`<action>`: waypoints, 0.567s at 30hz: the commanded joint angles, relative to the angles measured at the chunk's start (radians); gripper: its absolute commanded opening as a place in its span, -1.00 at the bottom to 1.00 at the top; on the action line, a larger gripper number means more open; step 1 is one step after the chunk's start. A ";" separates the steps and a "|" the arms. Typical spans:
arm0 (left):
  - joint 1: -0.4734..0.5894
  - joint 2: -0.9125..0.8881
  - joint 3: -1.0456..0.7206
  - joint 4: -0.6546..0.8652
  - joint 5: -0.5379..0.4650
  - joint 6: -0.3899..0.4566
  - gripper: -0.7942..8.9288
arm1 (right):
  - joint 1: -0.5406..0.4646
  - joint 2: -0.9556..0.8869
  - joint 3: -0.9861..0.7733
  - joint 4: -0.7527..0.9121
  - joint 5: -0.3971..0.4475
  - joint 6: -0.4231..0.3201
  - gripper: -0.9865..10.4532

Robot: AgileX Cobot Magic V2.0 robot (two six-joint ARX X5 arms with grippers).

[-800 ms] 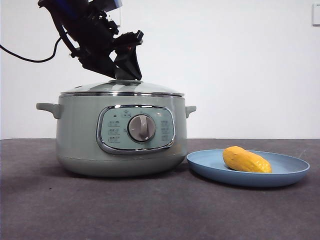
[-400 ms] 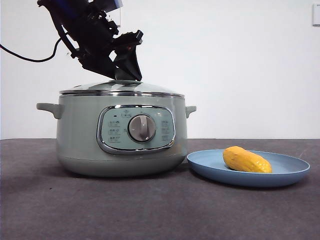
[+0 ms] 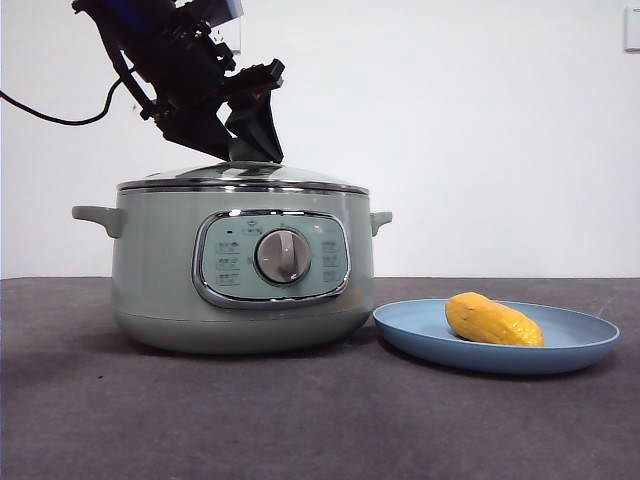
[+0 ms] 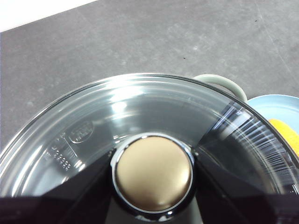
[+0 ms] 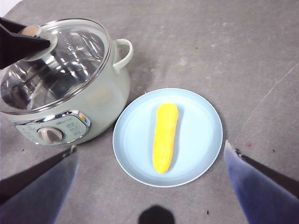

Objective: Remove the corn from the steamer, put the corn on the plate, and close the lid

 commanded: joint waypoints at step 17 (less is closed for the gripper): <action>0.003 -0.055 -0.006 -0.028 -0.001 0.008 0.27 | 0.002 0.000 -0.005 -0.009 0.000 -0.020 0.16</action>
